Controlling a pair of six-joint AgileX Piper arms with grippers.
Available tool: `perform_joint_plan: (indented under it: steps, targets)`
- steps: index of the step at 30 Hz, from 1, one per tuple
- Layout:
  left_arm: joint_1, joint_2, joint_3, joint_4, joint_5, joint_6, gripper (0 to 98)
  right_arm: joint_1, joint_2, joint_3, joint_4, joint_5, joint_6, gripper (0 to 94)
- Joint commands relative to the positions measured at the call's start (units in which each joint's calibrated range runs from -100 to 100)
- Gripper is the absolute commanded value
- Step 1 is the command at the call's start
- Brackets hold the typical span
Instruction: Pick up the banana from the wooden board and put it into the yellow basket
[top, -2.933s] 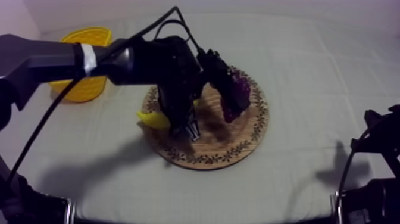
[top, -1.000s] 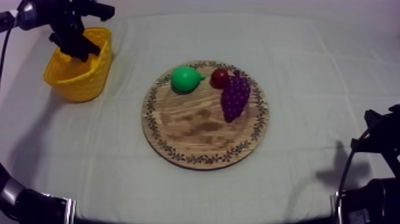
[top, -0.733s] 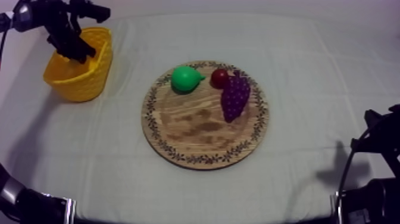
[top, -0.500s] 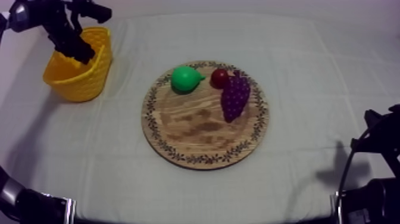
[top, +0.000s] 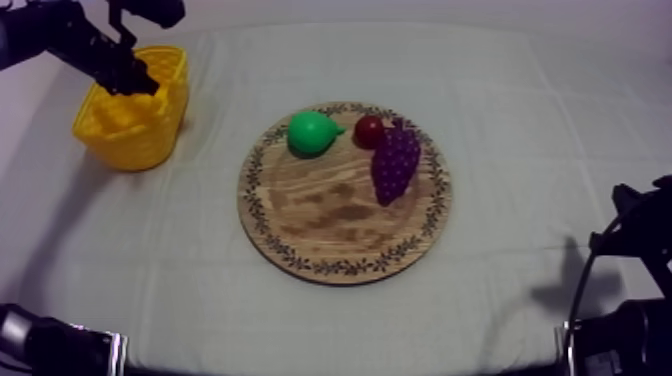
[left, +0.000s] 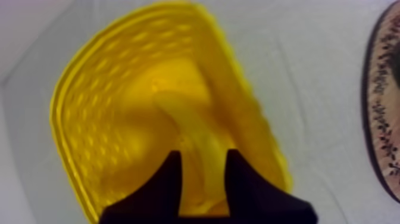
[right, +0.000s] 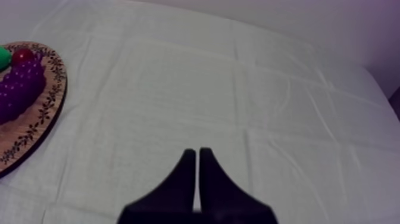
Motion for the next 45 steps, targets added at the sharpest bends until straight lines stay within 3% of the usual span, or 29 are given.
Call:
perform_joint_plan:
  steps: [1, 8, 14, 21, 25, 33, 45]
  targets:
    - [1.32, -6.8, 4.9, 0.24, -3.33, 0.42, 10.8, 0.0, -0.02, 0.02, 0.01, -0.01, -0.01, 0.3]
    - [6.96, -22.4, 12.98, -4.17, -6.57, 7.1, 3.1, 0.0, -0.02, 0.02, 0.01, -0.01, -0.01, 0.3]
    - [7.35, -37.58, 25.03, -4.93, -14.49, 9.48, 0.4, 0.0, -0.02, 0.02, 0.01, -0.01, -0.01, 0.3]
    - [3.51, -56.92, 44.45, -4.81, -23.93, 12.32, 0.0, 0.0, -0.02, 0.02, 0.01, -0.01, -0.01, 0.3]
    - [0.84, -66.85, 52.35, -2.6, -25.28, 11.74, 0.0, 0.0, -0.02, 0.02, 0.01, -0.01, -0.01, 0.3]
    - [-4.44, -81.27, 61.88, 2.92, -21.46, 7.64, 0.0, 0.0, -0.02, 0.02, 0.01, -0.01, -0.01, 0.3]
    - [-5.51, -101.67, 73.49, 3.82, -12.43, 8.56, 0.0, 0.0, -0.02, 0.02, 0.01, -0.01, -0.01, 0.3]
